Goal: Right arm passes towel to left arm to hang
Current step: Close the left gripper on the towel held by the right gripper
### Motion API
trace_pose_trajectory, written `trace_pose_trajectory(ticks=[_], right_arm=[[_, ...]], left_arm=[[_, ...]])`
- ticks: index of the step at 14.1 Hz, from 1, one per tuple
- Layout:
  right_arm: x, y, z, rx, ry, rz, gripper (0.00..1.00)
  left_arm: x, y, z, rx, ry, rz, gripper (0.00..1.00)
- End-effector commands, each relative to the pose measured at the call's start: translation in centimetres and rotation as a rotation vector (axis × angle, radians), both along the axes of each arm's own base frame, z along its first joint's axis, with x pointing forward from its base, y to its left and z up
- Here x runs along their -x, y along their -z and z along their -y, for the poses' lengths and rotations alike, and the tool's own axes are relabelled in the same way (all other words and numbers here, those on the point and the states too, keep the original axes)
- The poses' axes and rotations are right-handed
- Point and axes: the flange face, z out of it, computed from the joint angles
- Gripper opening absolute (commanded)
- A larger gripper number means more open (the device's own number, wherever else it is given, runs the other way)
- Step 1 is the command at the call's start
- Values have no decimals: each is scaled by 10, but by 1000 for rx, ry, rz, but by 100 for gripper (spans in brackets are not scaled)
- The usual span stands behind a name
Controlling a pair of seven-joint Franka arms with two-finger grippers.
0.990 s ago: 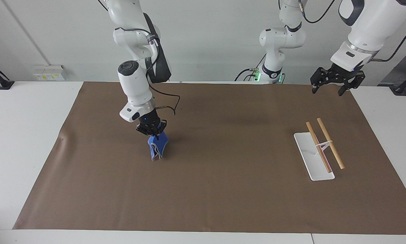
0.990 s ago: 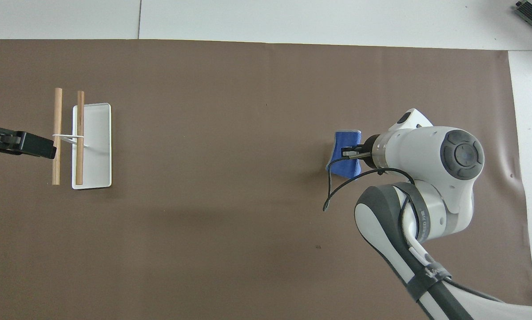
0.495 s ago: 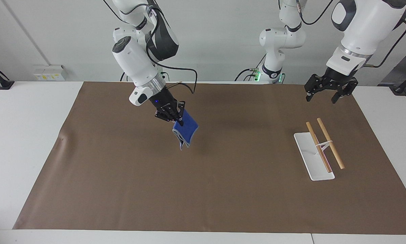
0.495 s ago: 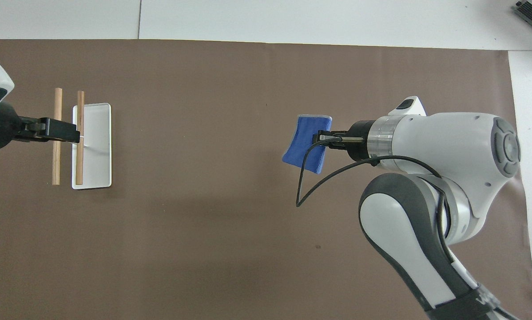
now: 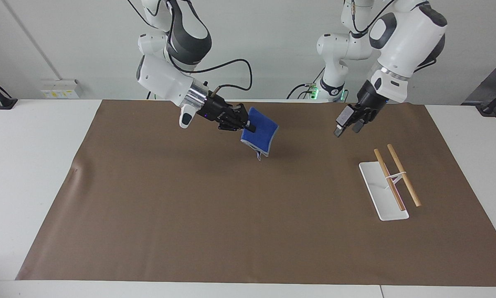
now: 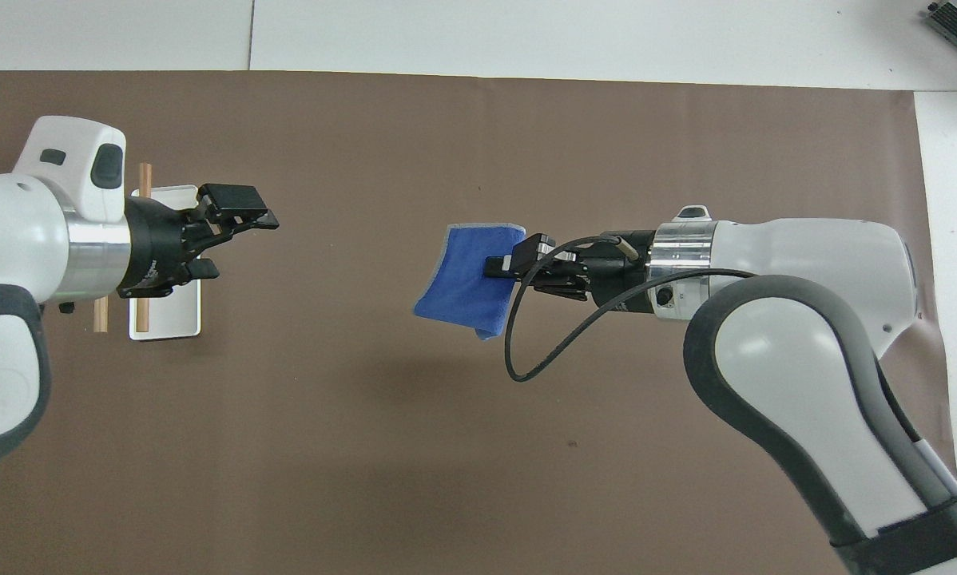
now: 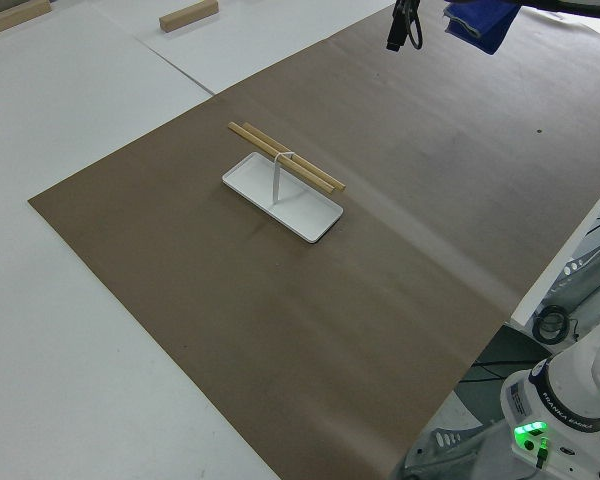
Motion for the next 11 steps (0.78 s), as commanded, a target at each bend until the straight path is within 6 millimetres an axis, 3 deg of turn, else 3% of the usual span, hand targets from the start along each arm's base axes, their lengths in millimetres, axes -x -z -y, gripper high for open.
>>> trace_pose_trajectory(ticks=[1,6,11], right_arm=[[2,3,-1,-118,36,-52,0],[1,3,-3,-229,70,-105,0],[1,4,-3,-225,71,-99,0]], left_arm=[[30,14,29,105,-181,-11,100],[65,22,100,249,-488,-119,100],[72,10,127,371,-612,-105,100]])
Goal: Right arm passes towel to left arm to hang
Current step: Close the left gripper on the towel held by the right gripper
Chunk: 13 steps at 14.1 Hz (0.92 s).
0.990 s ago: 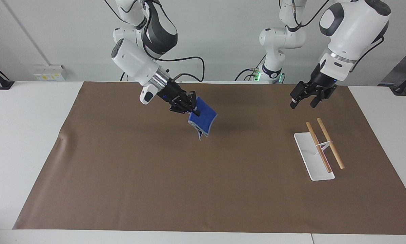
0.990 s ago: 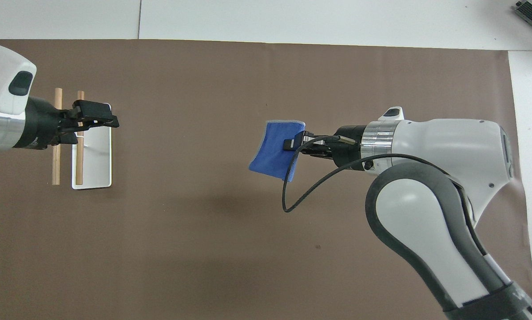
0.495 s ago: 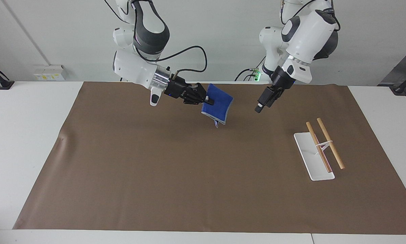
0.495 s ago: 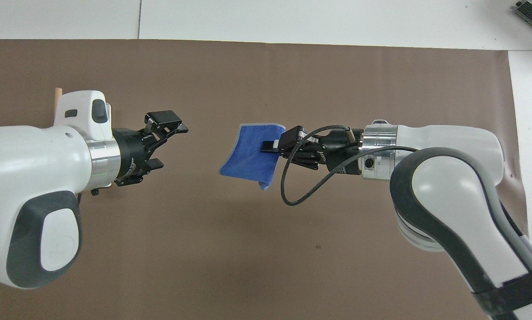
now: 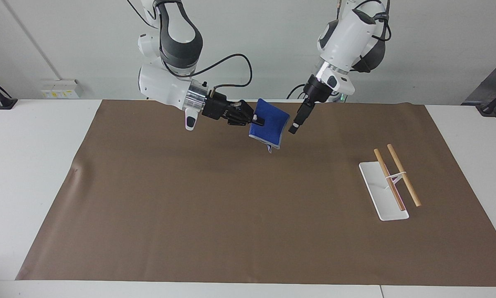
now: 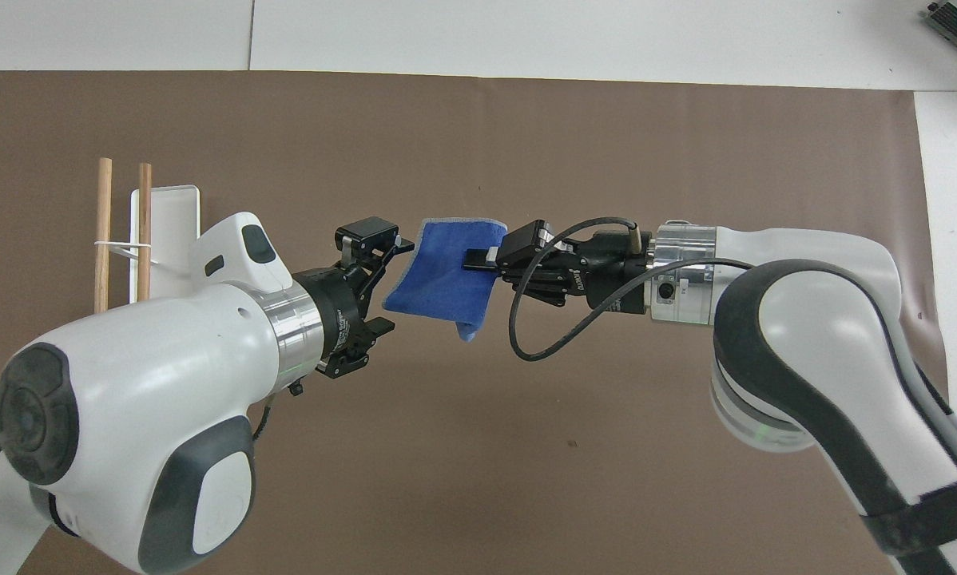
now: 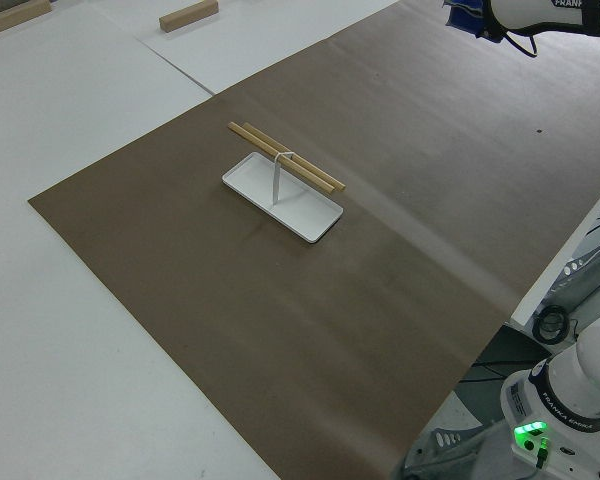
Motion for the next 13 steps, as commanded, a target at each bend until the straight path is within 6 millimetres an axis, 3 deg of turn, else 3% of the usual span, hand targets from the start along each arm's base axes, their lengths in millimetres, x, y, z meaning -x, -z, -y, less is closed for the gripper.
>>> trace_pose_trajectory(ticks=[1,2,5,6,8,13], right_arm=[[1,2,3,-21,3,13,0],[1,1,2,-20,4,17,0],[1,2,2,-18,7,17,0],[1,1,2,-18,6,18,0],[1,1,2,-18,6,18,0],[1,1,2,-18,14,11,0]], left_arm=[[8,-5,2,72,-74,25,100],[8,-7,5,88,-92,29,100],[8,-8,6,108,-118,30,18],[8,-8,6,108,-122,27,9],[8,-7,5,106,-121,22,0],[2,-6,-4,95,-128,26,0]])
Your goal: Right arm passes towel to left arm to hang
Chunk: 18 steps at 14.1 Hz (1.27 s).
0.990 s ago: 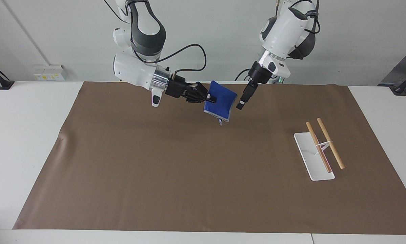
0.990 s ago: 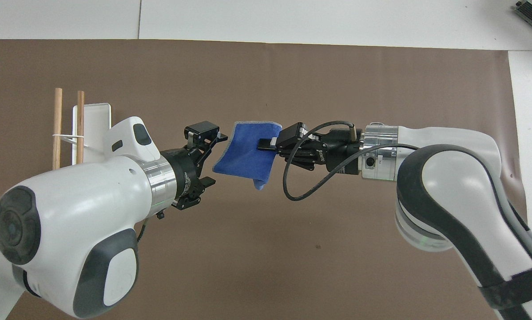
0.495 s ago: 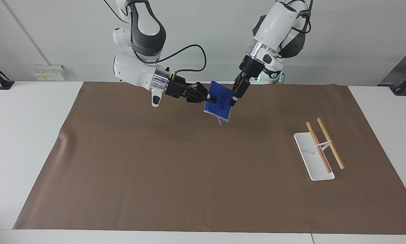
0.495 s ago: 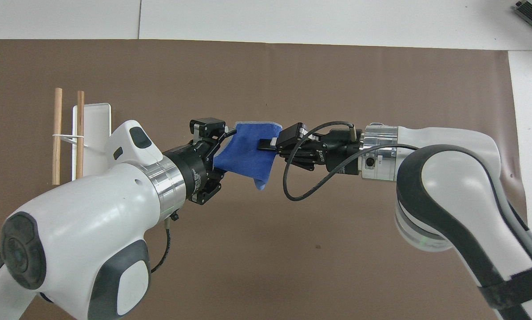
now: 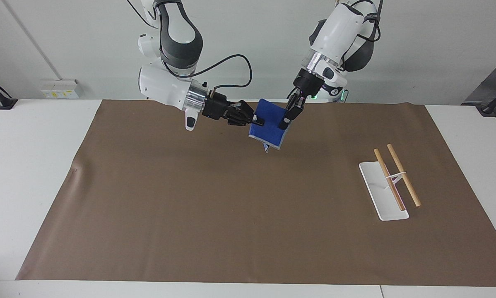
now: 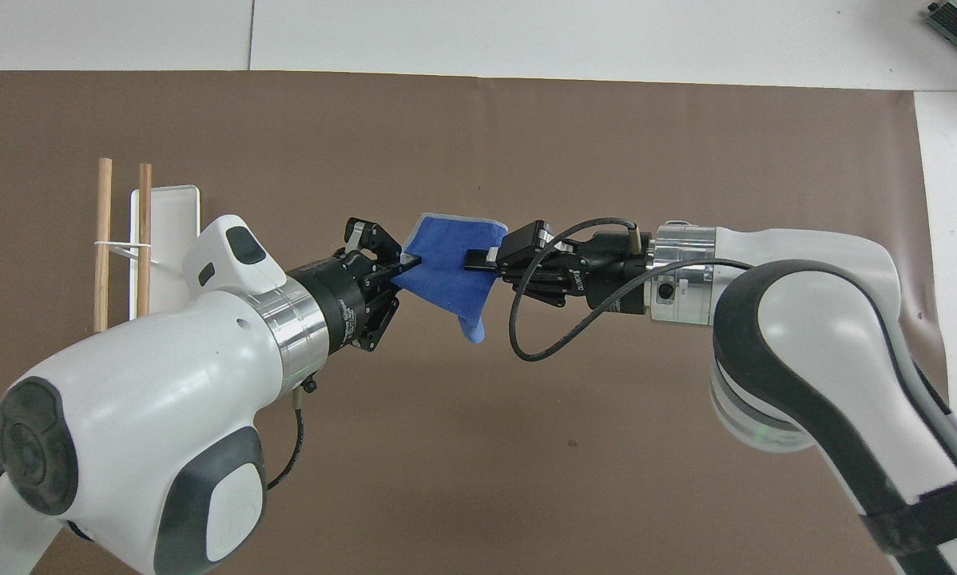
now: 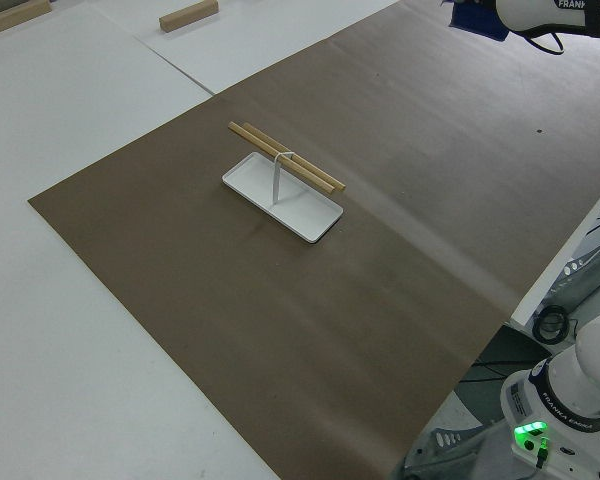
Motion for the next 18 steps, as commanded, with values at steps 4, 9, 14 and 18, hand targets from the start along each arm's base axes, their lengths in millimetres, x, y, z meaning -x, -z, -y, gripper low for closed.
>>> trace_pose_trajectory(ticks=[4,9,14,18], right_arm=[[3,3,-1,10,12,22,99],[-3,10,13,303,-44,164,100],[-21,23,62,691,-156,270,100],[-27,18,96,1005,-238,338,100]], left_arm=[[-1,2,-14,-1,-11,14,0],[-17,10,-46,-28,-45,21,0],[-48,22,-122,-50,-177,60,0],[-65,36,-184,-58,-304,56,0]])
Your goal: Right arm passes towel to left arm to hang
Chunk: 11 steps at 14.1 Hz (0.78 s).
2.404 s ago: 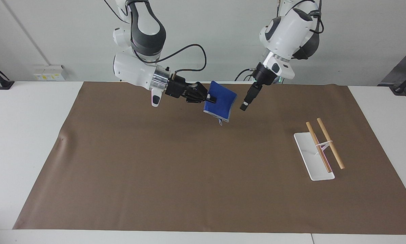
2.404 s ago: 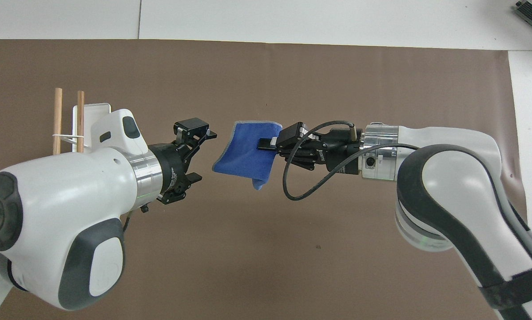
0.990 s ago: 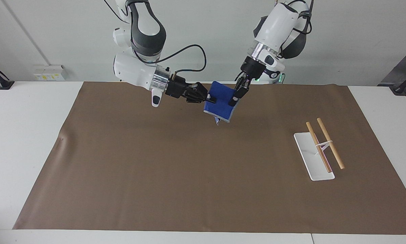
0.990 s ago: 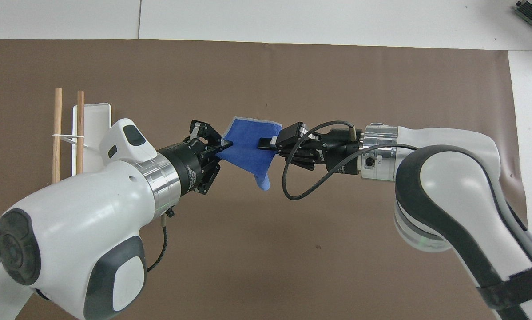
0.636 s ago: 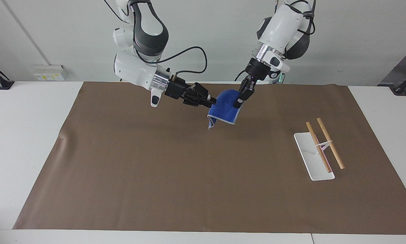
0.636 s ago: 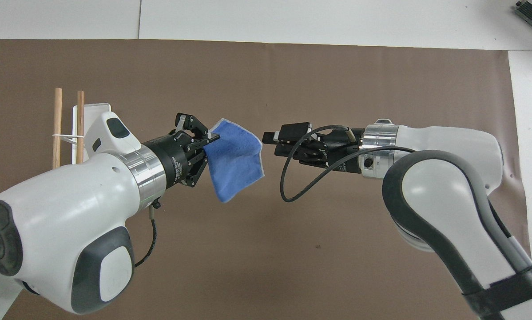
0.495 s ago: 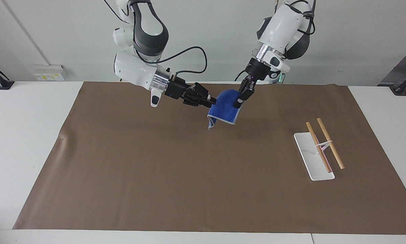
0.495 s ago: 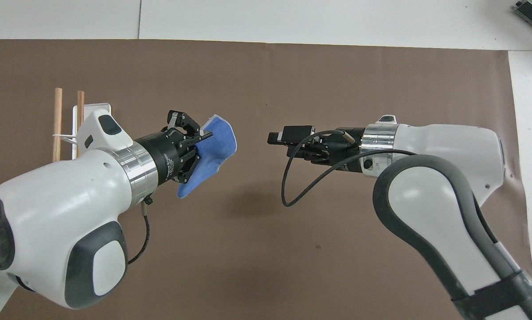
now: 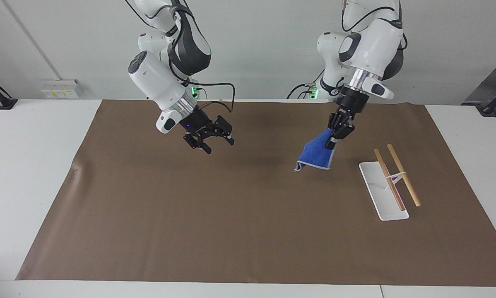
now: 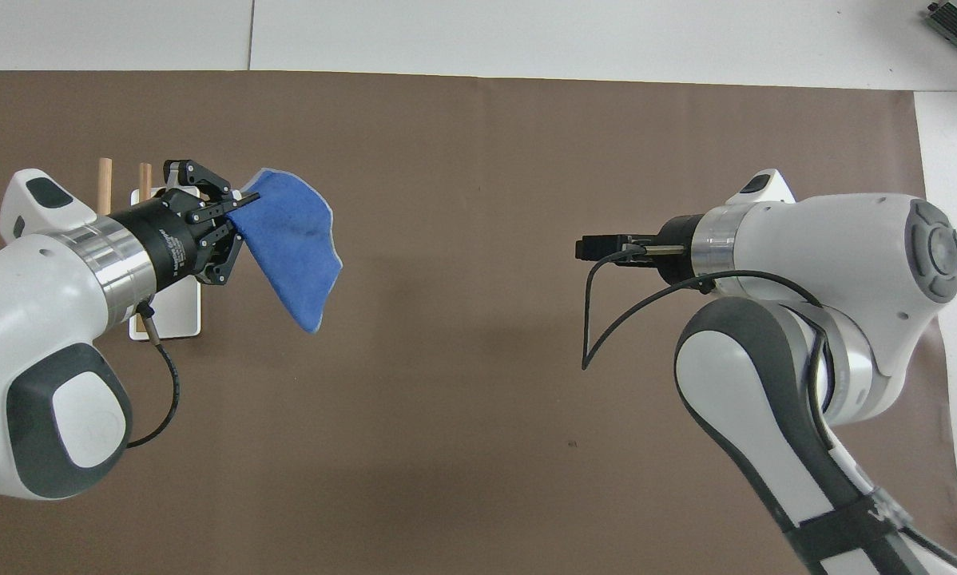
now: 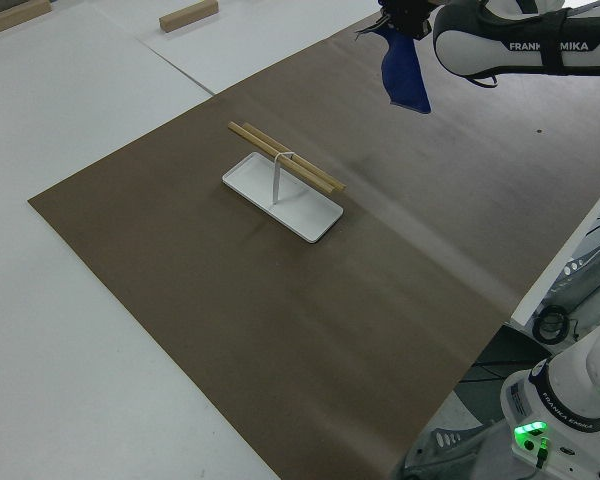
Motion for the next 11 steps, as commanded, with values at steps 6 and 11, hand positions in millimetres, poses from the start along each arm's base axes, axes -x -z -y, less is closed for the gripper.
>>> trace_pose_trajectory(ticks=[6,11], right_arm=[[-3,-42,26,263,38,18,100],[0,-103,64,335,73,-58,100]], left_arm=[[-20,53,-100,-26,-219,33,0],[-27,74,-180,-34,-373,18,0]])
